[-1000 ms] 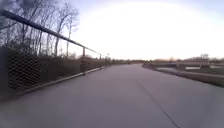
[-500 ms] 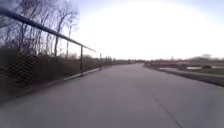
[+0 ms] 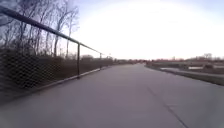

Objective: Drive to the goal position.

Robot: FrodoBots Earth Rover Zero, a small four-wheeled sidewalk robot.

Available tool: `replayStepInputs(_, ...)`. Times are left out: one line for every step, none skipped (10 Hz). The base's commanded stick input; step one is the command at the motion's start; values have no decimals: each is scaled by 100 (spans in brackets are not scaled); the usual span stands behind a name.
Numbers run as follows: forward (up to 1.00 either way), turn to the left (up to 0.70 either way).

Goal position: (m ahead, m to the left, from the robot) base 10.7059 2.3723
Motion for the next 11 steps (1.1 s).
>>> replayStepInputs(100,1)
replayStepInputs(100,1)
replayStepInputs(100,1)
replayStepInputs(100,1)
replayStepInputs(100,1)
replayStepInputs(100,1)
replayStepInputs(100,1)
replayStepInputs(100,1)
replayStepInputs(100,1)
replayStepInputs(100,1)
replayStepInputs(100,1)
